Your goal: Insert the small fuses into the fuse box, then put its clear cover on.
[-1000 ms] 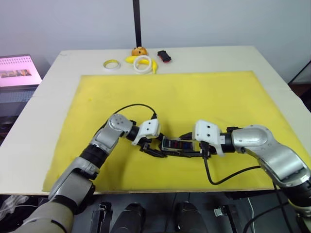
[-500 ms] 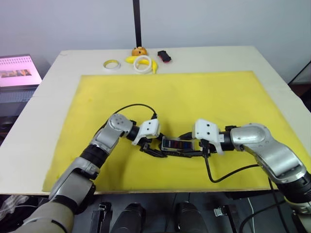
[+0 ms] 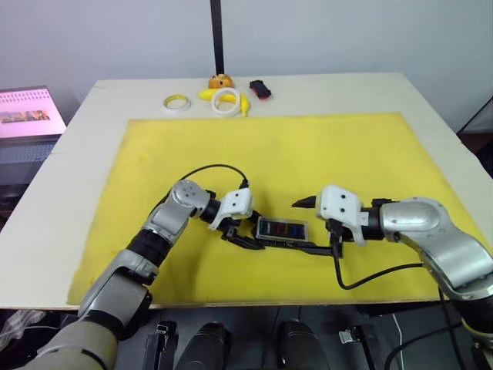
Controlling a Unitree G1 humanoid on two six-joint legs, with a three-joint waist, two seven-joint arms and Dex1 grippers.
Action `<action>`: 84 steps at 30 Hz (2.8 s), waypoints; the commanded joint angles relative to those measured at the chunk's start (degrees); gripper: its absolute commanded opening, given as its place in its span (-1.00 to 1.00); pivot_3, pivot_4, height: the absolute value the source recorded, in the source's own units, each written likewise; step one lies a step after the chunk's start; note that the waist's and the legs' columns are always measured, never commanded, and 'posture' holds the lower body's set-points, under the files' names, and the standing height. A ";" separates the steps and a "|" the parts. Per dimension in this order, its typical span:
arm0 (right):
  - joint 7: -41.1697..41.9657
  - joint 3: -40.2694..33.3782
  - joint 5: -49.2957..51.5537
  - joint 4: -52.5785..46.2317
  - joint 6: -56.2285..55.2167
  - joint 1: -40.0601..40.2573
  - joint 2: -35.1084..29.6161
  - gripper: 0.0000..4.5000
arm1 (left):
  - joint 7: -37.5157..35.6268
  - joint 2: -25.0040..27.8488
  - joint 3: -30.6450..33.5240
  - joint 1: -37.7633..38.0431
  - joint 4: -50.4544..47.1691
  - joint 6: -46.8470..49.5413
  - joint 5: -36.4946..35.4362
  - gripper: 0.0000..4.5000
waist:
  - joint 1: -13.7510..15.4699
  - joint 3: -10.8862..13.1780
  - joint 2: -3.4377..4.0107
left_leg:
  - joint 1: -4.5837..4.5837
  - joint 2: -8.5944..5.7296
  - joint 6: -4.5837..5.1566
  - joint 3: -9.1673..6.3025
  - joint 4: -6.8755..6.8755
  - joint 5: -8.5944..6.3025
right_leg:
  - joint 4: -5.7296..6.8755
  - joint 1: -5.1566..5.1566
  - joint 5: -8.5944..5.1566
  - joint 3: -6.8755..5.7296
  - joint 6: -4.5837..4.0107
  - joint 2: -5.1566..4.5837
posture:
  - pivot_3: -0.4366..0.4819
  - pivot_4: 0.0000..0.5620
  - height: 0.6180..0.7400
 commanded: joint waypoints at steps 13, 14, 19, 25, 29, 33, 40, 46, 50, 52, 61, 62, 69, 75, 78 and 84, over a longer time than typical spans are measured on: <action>-2.69 -1.65 4.48 -1.43 -4.04 4.28 8.28 -0.01 | 1.19 -0.62 1.35 -0.27 -1.10 -0.12 0.75 0.12 | 0.05 0.00 0.00 | 0.01 -0.01 0.00 -0.03 0.00 0.00 | 0.01 0.02 0.00 -0.01 0.00 0.00 | -0.05 -0.47 1.00; -2.71 -1.36 4.08 -1.09 -4.43 4.33 8.37 -0.01 | 1.22 -0.59 1.37 -0.24 -1.17 -0.08 0.76 0.12 | 0.04 0.00 0.00 | 0.01 -0.02 0.00 -0.02 0.00 0.00 | 0.01 0.02 0.00 -0.01 0.00 0.00 | -0.05 -0.47 1.00; -2.41 -0.30 2.48 -0.13 -6.25 4.66 8.27 -0.01 | 1.40 -0.44 1.49 -0.21 -1.03 -0.14 0.91 0.12 | 0.04 0.00 0.00 | 0.01 -0.02 0.00 -0.02 0.00 0.00 | 0.01 0.02 0.00 -0.01 0.00 0.00 | -0.05 -0.47 1.00; -2.41 0.75 1.03 1.08 -6.19 4.41 8.10 -0.01 | 1.48 -0.36 1.54 -0.06 -1.41 0.11 0.89 0.12 | 0.01 0.00 0.00 | 0.01 -0.02 0.00 -0.02 0.00 0.00 | 0.01 0.02 0.00 -0.01 0.00 0.00 | -0.05 -0.47 1.00; -2.85 1.71 -0.40 2.40 -5.30 3.83 7.75 -0.01 | 1.52 -0.38 1.56 -0.10 -1.51 0.24 0.88 0.12 | 0.00 0.00 0.00 | 0.01 -0.02 0.00 -0.02 0.00 0.00 | 0.01 0.02 0.00 -0.01 0.00 0.00 | -0.05 -0.47 1.00; -3.27 1.21 0.63 3.20 -2.53 2.96 8.08 -0.01 | 1.53 -0.44 1.56 -0.11 -1.63 0.37 0.86 0.12 | -0.01 0.00 0.00 | 0.02 -0.01 0.00 -0.02 0.01 0.00 | 0.02 0.02 0.00 -0.01 0.00 0.00 | -0.05 -0.47 1.00; -2.81 0.70 3.93 3.77 5.01 2.46 6.67 -0.01 | 1.36 -0.38 1.64 -0.13 -1.67 0.26 0.80 0.12 | 0.04 0.00 0.00 | 0.02 -0.01 0.00 -0.03 0.01 0.00 | 0.02 0.03 0.00 -0.01 0.00 0.00 | -0.05 -0.47 1.00; -4.02 2.94 2.91 5.64 9.96 2.11 5.22 -0.01 | 1.55 -0.47 1.86 -0.48 -1.25 0.12 0.93 0.12 | 0.02 -0.01 0.00 | 0.04 -0.01 0.00 -0.04 0.01 0.00 | 0.01 0.06 0.00 -0.01 0.00 0.00 | -0.05 -0.47 1.00; -5.21 4.29 1.55 7.14 12.04 1.77 4.63 -0.01 | 1.67 -0.52 1.97 -0.32 -1.77 0.55 0.97 0.12 | 0.03 -0.03 0.00 | 0.12 -0.01 0.00 -0.06 0.01 0.00 | 0.00 0.17 0.00 -0.03 0.00 0.00 | -0.05 -0.47 1.00; -6.27 4.30 1.52 7.48 12.96 1.19 5.24 -0.01 | 1.76 -0.51 1.95 -0.03 -2.31 0.79 0.96 0.12 | 0.02 -0.03 0.00 | 0.15 -0.01 0.00 -0.06 0.01 0.00 | 0.00 0.21 0.00 -0.03 0.00 0.00 | -0.05 -0.47 1.00; -7.12 6.16 1.96 5.37 16.84 1.27 4.39 -0.01 | 2.84 -0.66 1.65 1.89 -5.51 3.12 0.77 0.12 | 0.02 -0.15 -0.02 | 0.21 0.00 0.00 -0.10 0.01 0.00 | -0.01 0.28 0.00 -0.03 0.00 0.01 | -0.05 -0.47 1.00; -7.28 5.61 1.92 5.12 16.17 1.13 4.40 -0.01 | 3.06 -0.70 1.72 1.99 -5.67 3.47 0.71 0.12 | 0.03 -0.18 -0.03 | 0.22 -0.01 0.00 -0.10 0.01 0.00 | -0.01 0.29 0.00 -0.04 0.00 0.00 | -0.05 -0.47 1.00; -5.00 -9.55 10.03 -0.39 13.87 0.07 2.67 -0.01 | 4.15 -0.81 2.29 2.58 -6.54 5.58 0.48 0.12 | 0.21 -0.18 -0.05 | 0.09 -0.05 0.00 -0.15 0.02 0.00 | -0.03 0.21 0.00 -0.05 0.00 -0.02 | -0.05 -0.47 1.00; 0.75 -21.49 16.34 -5.08 13.23 5.68 -4.61 -0.01 | 4.72 -0.67 3.11 3.41 -8.20 9.61 -0.25 0.12 | 0.10 -0.16 -0.04 | 0.03 -0.03 0.01 -0.13 -0.02 0.00 | -0.03 0.12 0.00 -0.06 0.00 -0.01 | -0.05 -0.47 1.00; 7.08 -30.87 15.85 -4.44 11.20 12.98 -10.17 0.21 | 5.35 -0.61 3.14 3.08 -7.97 10.55 0.30 0.12 | 0.21 -0.15 -0.06 | 0.06 -0.02 0.02 -0.09 0.00 -0.01 | -0.03 0.17 0.00 -0.06 0.00 -0.01 | -0.05 -0.47 1.00; 10.78 -40.86 19.41 -4.32 13.14 18.19 -13.61 1.00 | 6.55 1.55 4.38 3.71 -8.59 14.64 0.40 0.35 | 0.01 -0.14 -0.07 | 0.16 0.05 0.03 0.03 -0.01 -0.01 | 0.00 0.19 0.00 -0.05 0.01 0.02 | -0.05 -0.47 1.00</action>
